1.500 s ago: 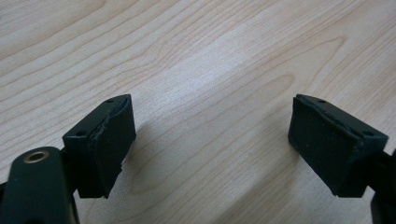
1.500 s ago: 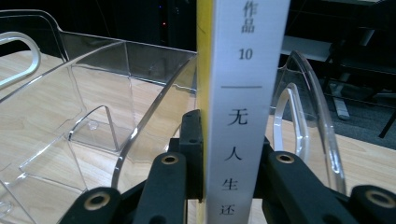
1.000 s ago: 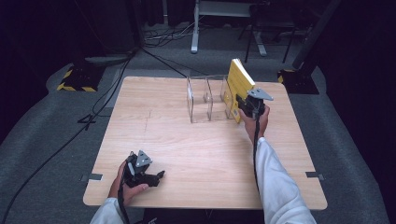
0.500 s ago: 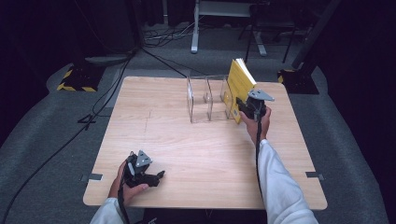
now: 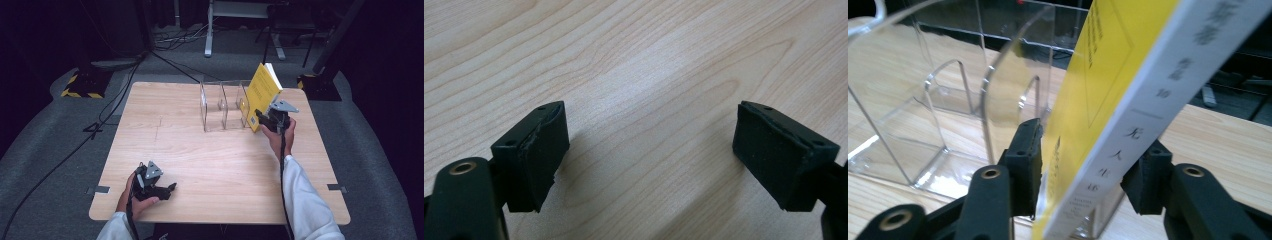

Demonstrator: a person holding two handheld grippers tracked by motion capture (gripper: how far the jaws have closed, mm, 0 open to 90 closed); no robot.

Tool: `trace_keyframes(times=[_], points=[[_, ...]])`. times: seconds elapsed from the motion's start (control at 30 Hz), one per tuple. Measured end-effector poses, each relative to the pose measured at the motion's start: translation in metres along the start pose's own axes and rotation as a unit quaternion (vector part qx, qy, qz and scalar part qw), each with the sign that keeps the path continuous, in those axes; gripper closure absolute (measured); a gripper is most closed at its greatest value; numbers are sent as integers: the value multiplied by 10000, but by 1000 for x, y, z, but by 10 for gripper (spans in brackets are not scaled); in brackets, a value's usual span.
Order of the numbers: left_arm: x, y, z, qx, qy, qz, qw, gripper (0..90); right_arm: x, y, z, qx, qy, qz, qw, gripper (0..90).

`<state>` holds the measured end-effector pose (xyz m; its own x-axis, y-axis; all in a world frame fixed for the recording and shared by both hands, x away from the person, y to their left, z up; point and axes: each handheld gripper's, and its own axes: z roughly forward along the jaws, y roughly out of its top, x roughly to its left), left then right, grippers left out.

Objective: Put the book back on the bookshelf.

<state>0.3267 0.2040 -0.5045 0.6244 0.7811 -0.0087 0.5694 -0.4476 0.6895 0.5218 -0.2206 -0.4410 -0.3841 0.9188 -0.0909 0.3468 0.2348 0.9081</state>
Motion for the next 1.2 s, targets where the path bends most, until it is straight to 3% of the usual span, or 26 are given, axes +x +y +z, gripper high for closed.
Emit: trace_keyframes(times=[0.1, 0.47, 0.67, 1.2], points=[[0, 0, 0, -1, 3, -6, 10000, 155, -2, -3, -4, 10, 67, 66, 10000, 532], [0, 0, 0, 2, 0, -7, 10000, 154, -1, -9, -14, 124, 123, -141, 9997, 479], [0, 0, 0, -3, 2, -7, 10000, 154, 0, -12, -19, 243, 303, -254, 9989, 403], [-1, 0, 0, -4, 52, -45, 10000, 154, 1, -16, -39, 482, 730, -549, 9947, 308]])
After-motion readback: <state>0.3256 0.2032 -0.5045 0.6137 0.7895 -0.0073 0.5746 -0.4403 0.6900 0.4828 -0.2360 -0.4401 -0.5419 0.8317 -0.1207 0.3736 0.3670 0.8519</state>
